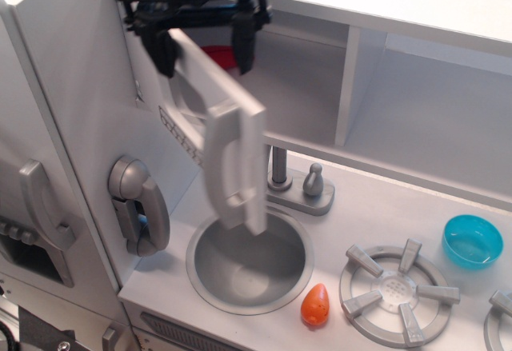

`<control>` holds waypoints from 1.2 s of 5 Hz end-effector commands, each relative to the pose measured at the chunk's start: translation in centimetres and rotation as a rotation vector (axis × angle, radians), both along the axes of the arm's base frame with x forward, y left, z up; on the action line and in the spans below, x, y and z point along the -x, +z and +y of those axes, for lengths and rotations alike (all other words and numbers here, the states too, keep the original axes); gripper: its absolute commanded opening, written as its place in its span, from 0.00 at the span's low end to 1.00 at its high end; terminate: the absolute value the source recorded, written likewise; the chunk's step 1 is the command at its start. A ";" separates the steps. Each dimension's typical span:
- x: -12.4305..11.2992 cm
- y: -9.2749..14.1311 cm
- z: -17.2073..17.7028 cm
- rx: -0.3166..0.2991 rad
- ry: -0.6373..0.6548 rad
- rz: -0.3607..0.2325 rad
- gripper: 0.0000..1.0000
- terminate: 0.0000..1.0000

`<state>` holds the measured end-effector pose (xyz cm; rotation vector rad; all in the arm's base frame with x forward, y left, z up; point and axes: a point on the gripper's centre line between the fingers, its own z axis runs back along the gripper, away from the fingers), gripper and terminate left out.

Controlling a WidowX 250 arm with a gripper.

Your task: Close microwave

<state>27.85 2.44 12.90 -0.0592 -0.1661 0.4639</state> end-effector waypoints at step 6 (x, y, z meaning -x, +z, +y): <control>1.8 -1.1 3.6 -0.094 -0.202 0.015 1.00 0.00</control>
